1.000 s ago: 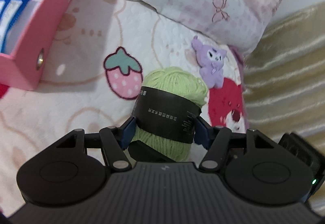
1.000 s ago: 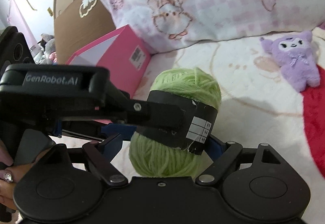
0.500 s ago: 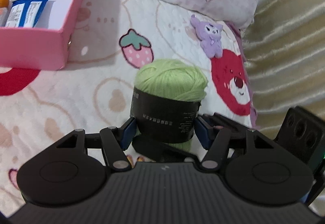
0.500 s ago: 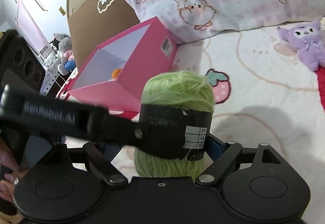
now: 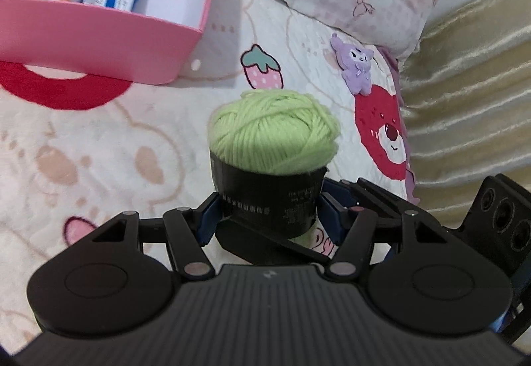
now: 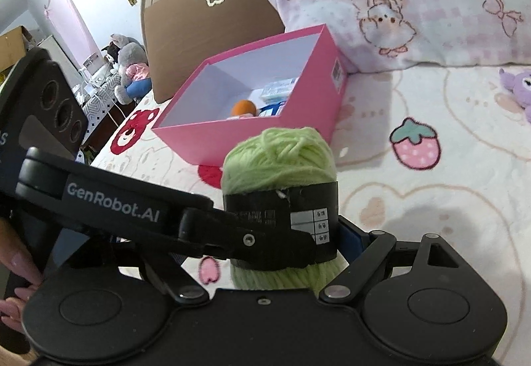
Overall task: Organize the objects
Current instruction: 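Lift the green yarn ball with the left gripper and carry it toward the pink box, then lower the yarn ball into the pink box beside the blue packet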
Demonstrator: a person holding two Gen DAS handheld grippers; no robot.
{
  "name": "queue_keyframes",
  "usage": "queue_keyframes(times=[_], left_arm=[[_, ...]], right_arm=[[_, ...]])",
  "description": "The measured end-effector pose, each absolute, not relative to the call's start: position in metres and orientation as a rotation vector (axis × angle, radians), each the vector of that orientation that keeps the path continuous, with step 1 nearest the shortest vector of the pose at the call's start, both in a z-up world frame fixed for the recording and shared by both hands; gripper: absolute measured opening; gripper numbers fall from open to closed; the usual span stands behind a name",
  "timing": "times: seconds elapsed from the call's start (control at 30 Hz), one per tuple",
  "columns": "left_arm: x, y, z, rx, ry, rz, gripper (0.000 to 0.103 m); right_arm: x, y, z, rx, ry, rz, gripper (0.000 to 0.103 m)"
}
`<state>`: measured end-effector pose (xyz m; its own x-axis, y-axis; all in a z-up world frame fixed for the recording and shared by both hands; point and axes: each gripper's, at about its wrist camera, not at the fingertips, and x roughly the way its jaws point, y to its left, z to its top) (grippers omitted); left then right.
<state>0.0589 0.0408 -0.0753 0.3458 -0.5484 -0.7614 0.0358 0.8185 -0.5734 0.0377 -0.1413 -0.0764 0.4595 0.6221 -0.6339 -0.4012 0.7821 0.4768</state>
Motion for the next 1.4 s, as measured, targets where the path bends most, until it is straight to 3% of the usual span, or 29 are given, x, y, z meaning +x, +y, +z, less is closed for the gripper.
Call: queue_keyframes(times=[0.27,0.8,1.07,1.4], left_arm=[[0.042,0.053,-0.040,-0.424,1.140,-0.358,0.061],[0.043,0.087,0.038,-0.338,1.039,-0.334,0.061],[0.077,0.104,0.058,-0.394,1.037,-0.338,0.061],[0.141,0.120,0.059,-0.410,1.092,-0.301,0.062]], right_arm=[[0.028,-0.124,-0.057,0.352,0.973,0.634,0.089],[0.047,-0.093,0.012,0.331,0.949,0.703,0.089],[0.085,-0.085,0.039,0.286,0.931,0.711,0.089],[0.141,-0.095,0.030,0.431,0.901,0.784,0.089]])
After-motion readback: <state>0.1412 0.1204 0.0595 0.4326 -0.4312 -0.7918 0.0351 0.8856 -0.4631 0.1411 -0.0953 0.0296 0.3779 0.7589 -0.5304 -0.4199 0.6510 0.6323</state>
